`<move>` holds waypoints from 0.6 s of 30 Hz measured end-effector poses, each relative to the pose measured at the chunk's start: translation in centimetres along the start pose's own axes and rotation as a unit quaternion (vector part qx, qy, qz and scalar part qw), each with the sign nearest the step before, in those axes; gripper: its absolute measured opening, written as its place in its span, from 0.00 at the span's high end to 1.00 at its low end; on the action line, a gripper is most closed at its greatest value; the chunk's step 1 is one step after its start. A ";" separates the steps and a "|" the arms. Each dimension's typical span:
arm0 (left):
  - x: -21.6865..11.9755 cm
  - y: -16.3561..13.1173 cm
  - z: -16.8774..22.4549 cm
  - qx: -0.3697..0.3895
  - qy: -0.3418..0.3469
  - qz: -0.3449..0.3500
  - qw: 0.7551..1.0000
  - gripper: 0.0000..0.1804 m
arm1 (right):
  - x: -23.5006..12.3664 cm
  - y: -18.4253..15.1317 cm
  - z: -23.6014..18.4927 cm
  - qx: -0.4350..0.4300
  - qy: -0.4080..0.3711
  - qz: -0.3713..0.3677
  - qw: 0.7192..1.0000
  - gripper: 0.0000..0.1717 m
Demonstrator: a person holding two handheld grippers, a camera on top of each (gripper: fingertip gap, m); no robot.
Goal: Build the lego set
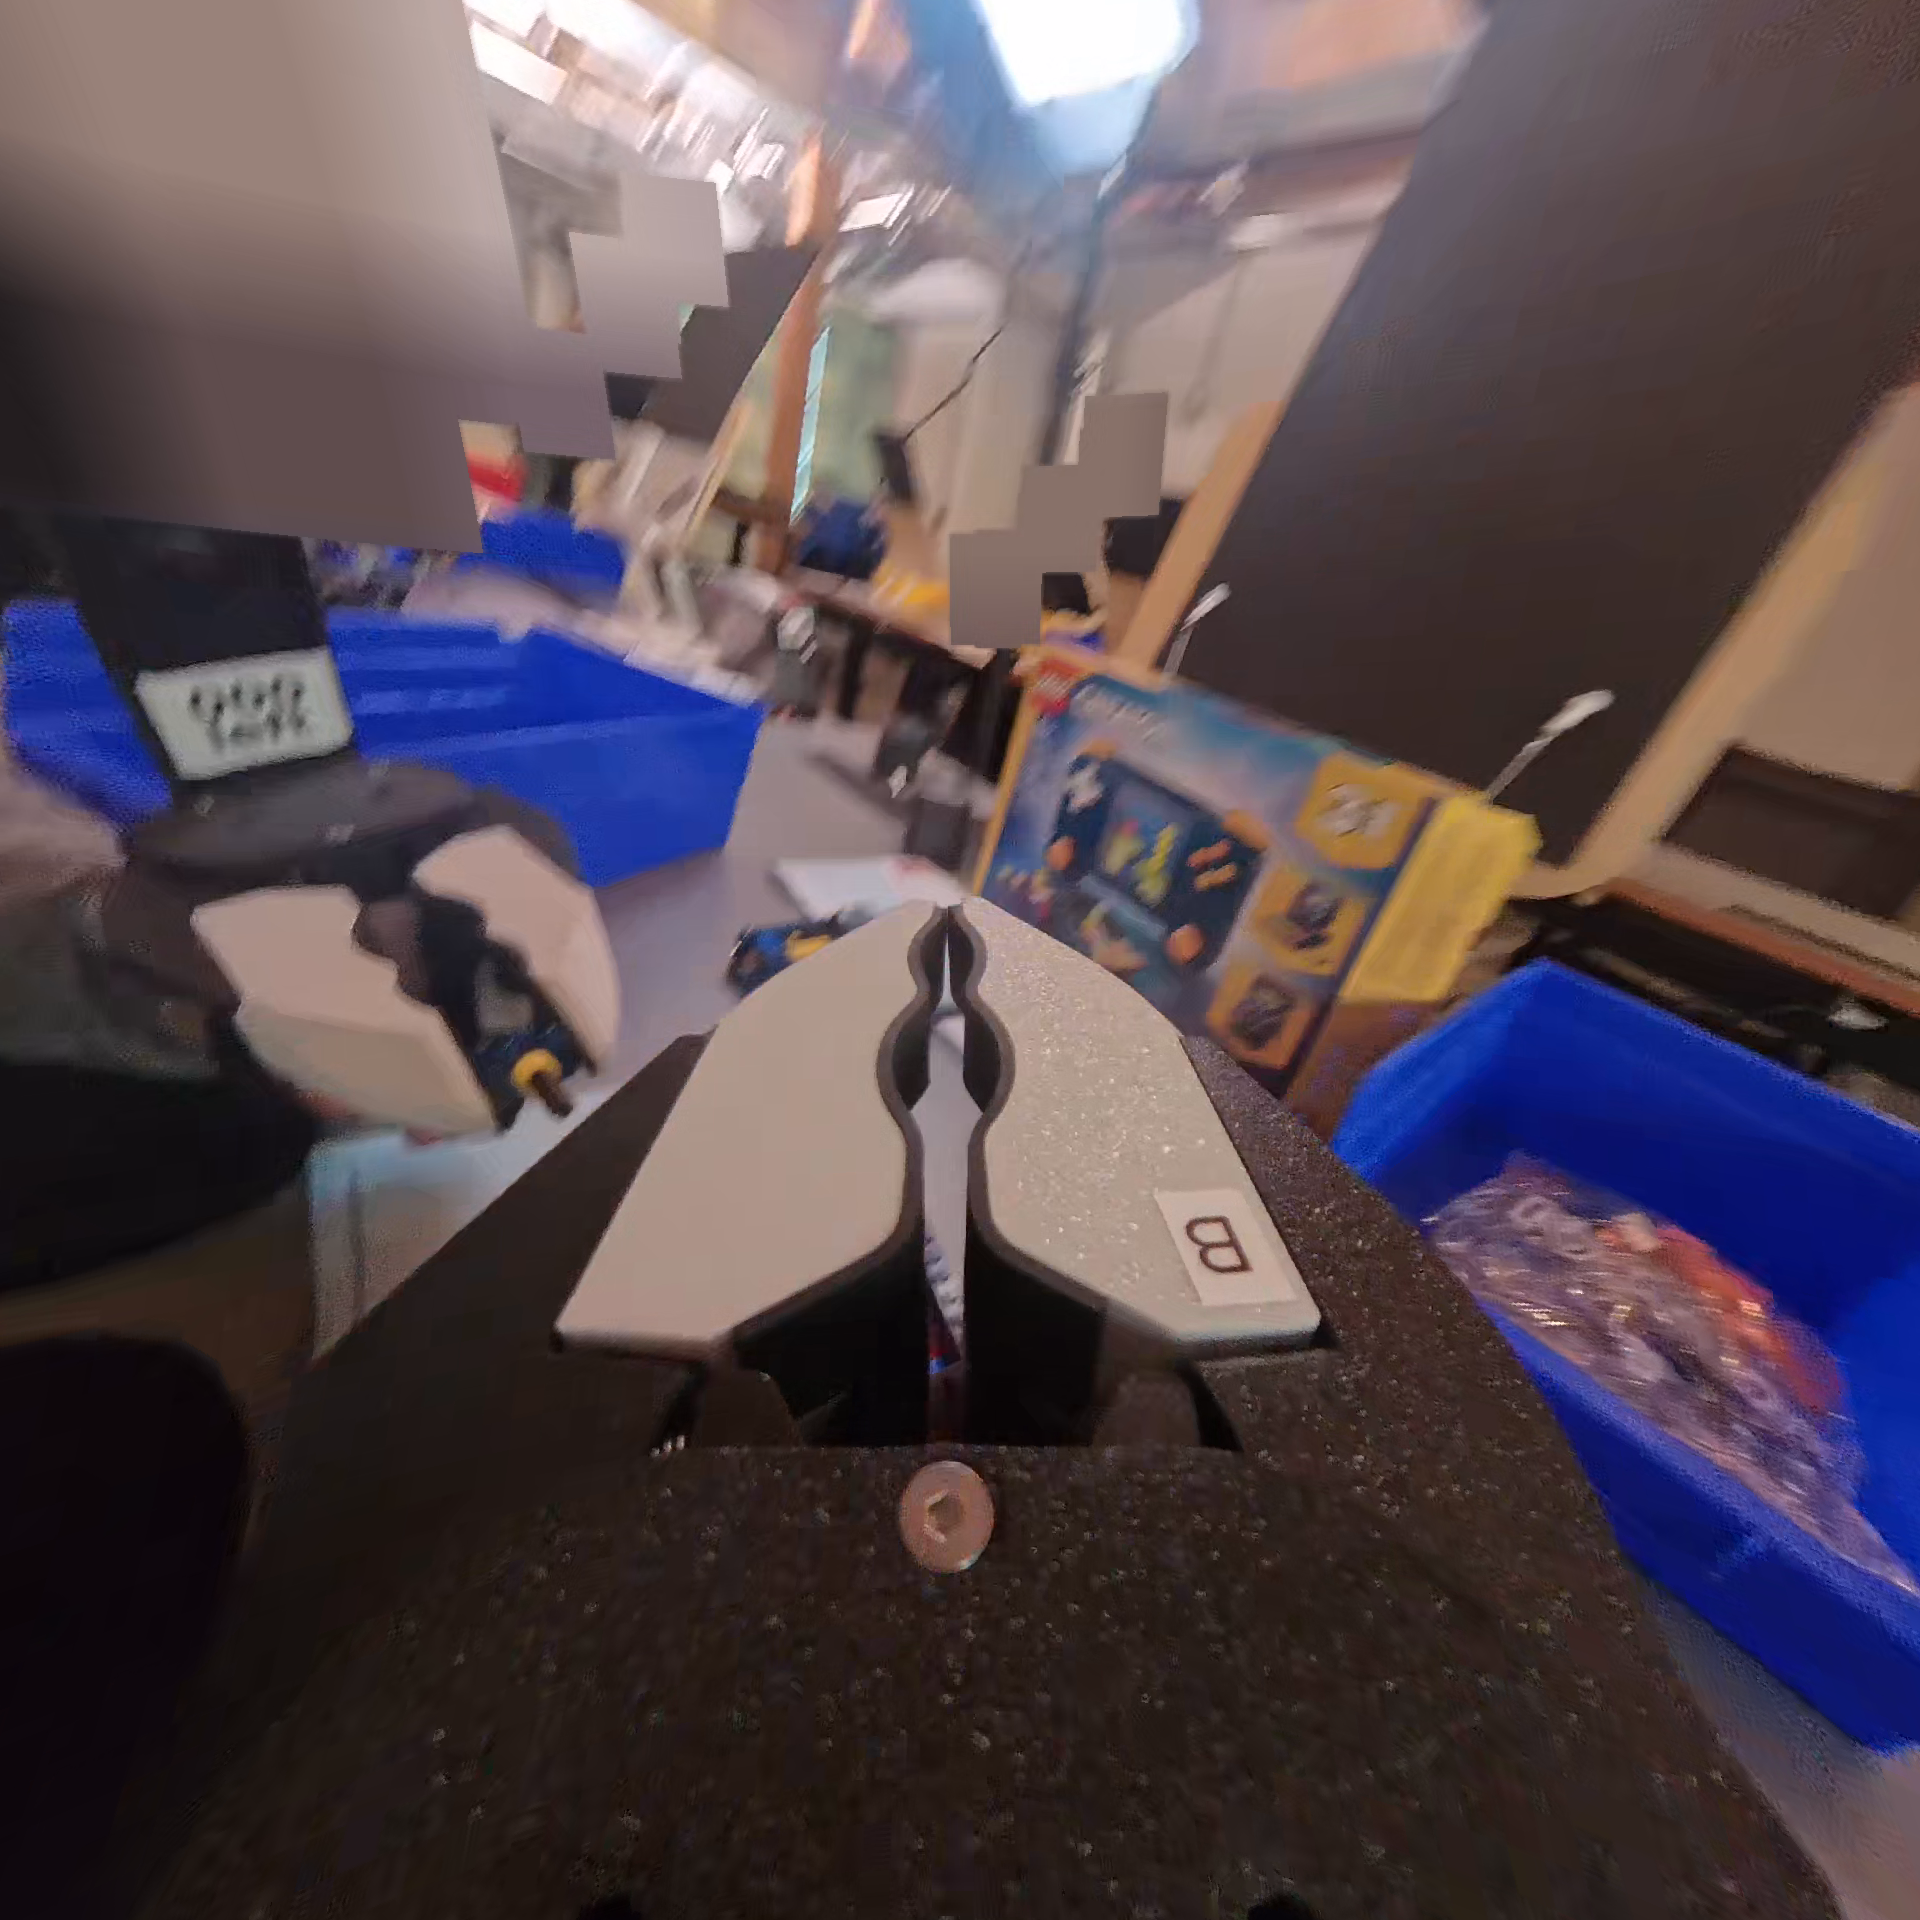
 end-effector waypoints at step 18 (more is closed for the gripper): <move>-1.5 0.1 -3.6 -0.037 0.130 0.015 0.991 0.91 | 1.6 -2.9 -3.4 0.077 0.172 0.079 0.979 0.90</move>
Point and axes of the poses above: each gripper's, where its closed fingertips meet, x out along the fingers, y out of its top, z = x × y across the jaws, the point moved 5 cm from there along -x, back along the fingers, and after that the axes turned 2 degrees about x, right-handed, at the moved point
